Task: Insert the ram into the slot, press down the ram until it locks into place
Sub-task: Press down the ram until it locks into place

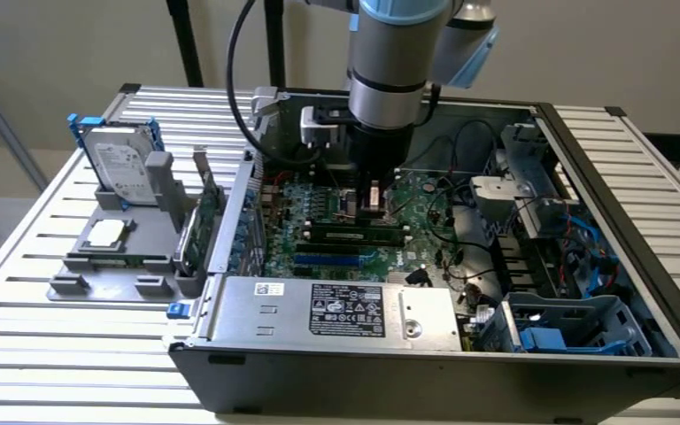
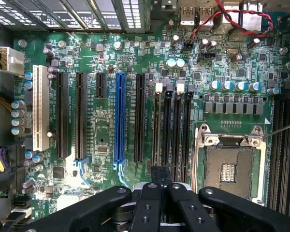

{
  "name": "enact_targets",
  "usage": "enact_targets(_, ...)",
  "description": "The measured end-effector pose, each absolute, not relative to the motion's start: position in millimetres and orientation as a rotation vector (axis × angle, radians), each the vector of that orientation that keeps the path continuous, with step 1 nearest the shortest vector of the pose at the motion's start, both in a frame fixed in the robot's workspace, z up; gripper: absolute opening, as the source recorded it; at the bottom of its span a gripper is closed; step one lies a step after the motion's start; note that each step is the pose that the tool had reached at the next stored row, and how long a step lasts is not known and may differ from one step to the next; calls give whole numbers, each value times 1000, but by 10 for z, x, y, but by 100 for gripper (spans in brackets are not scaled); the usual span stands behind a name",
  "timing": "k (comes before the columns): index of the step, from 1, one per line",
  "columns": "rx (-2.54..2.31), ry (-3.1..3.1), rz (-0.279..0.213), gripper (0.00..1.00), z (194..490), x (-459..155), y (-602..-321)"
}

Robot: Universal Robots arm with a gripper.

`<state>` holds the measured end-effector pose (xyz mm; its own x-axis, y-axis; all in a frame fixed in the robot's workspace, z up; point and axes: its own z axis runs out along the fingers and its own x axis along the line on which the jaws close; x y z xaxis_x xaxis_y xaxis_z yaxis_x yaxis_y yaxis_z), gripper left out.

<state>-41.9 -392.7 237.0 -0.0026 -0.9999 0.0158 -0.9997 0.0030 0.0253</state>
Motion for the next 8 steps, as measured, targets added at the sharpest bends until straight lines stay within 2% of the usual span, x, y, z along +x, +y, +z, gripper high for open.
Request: enact_targets(8,2178,-2221,-10,11,2287,-420,-3928)
